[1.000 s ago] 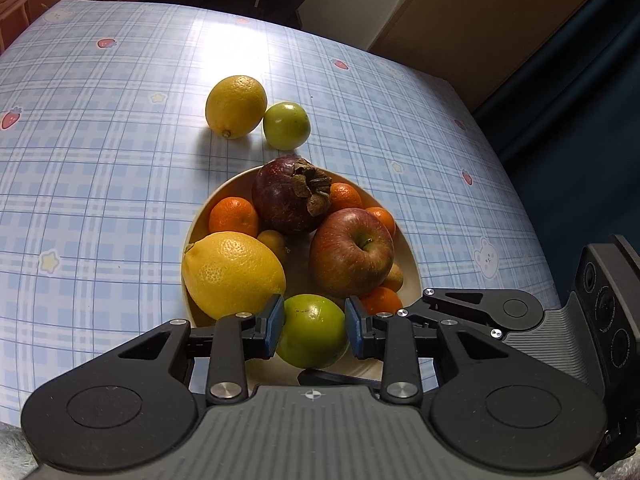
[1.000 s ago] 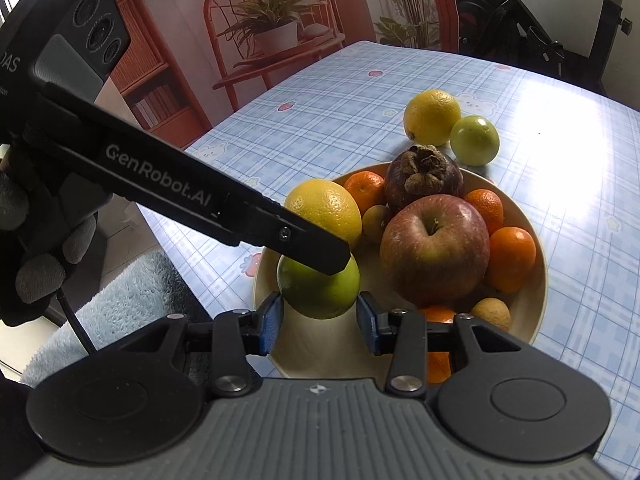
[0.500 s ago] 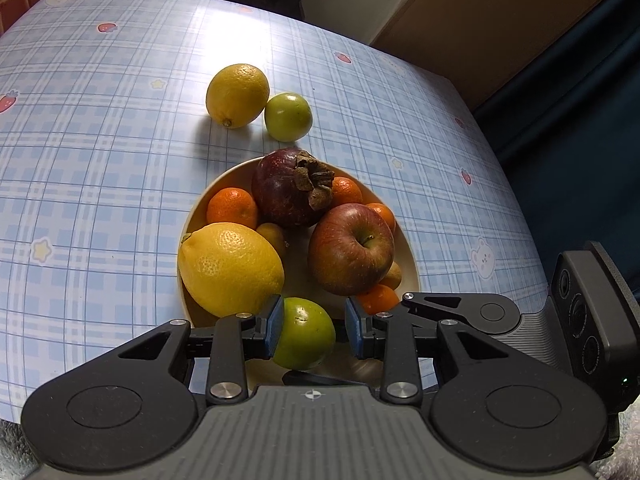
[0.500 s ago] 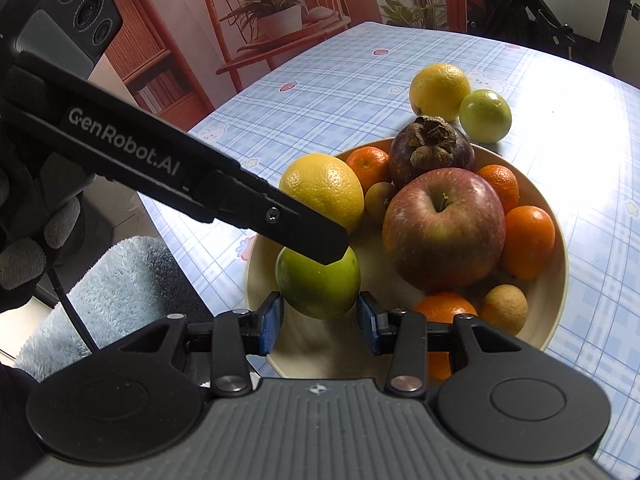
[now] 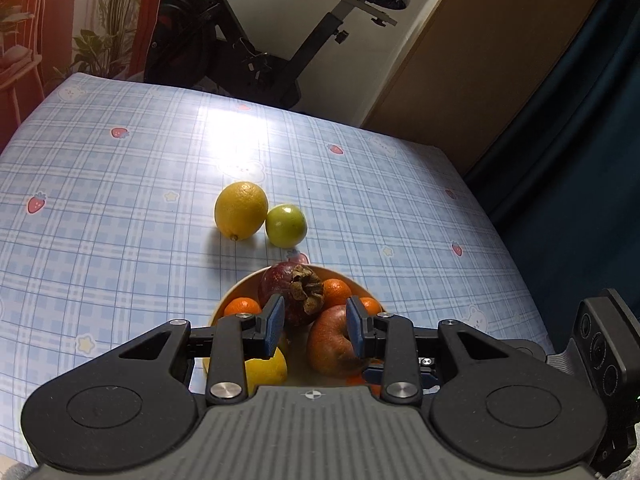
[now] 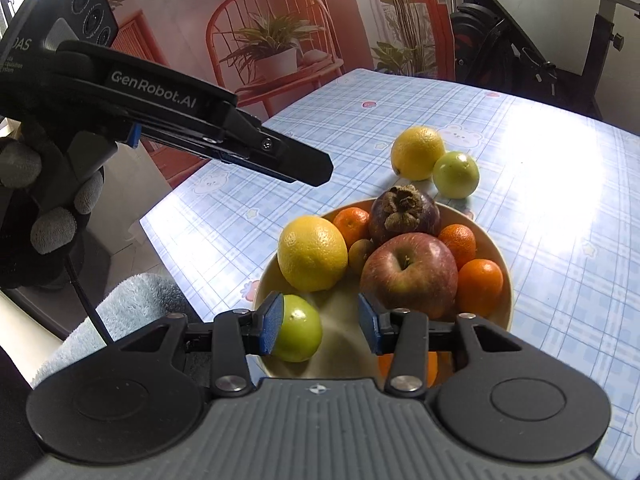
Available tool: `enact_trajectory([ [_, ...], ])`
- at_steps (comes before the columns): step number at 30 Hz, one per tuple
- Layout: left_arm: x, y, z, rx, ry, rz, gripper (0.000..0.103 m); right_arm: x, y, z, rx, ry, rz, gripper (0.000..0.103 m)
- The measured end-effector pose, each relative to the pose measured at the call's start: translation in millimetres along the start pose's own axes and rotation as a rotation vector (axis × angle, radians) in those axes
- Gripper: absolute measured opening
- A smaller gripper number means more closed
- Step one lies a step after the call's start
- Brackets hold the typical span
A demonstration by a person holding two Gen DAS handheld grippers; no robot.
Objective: Organize fruits
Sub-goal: 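Reach the left gripper to the yellow lemon and close around it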
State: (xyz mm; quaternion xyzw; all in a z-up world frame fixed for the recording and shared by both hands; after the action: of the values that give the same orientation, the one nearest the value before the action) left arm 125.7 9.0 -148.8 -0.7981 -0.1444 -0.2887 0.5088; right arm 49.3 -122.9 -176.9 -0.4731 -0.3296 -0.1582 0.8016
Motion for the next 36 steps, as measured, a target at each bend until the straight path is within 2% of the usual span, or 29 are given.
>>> enact_trajectory([
  [8, 26, 0, 13, 0.046, -0.024, -0.040, 0.036, 27, -15, -29, -0.062, 0.005, -0.062, 0.045],
  [17, 54, 23, 37, 0.095, -0.047, -0.038, 0.037, 50, 2, -66, -0.102, -0.010, -0.047, 0.045],
  [26, 91, 42, 52, 0.155, -0.012, -0.065, 0.037, 86, 40, -84, -0.095, -0.087, -0.026, 0.045],
  [28, 97, 48, 53, 0.153, -0.001, -0.066, 0.042, 93, 53, -85, -0.090, -0.117, -0.010, 0.046],
  [30, 102, 57, 55, 0.144, -0.004, -0.058, 0.048, 99, 66, -87, -0.083, -0.143, 0.008, 0.048],
  [36, 103, 90, 63, 0.102, -0.054, 0.002, 0.048, 108, 105, -86, -0.056, -0.211, 0.052, 0.060],
])
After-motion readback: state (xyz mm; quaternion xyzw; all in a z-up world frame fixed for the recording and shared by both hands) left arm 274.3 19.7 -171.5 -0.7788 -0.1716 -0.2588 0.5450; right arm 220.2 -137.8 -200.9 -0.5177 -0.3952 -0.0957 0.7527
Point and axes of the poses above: each gripper's, at about its wrist camera, not at the fingertips, and y roughly the way its jaws point, z to its left, x to its top, the point moved 7 cm from there along y, roughly the way its jaws point, and after that the axes turned 3 degrees about x, right-handed, at the moved point
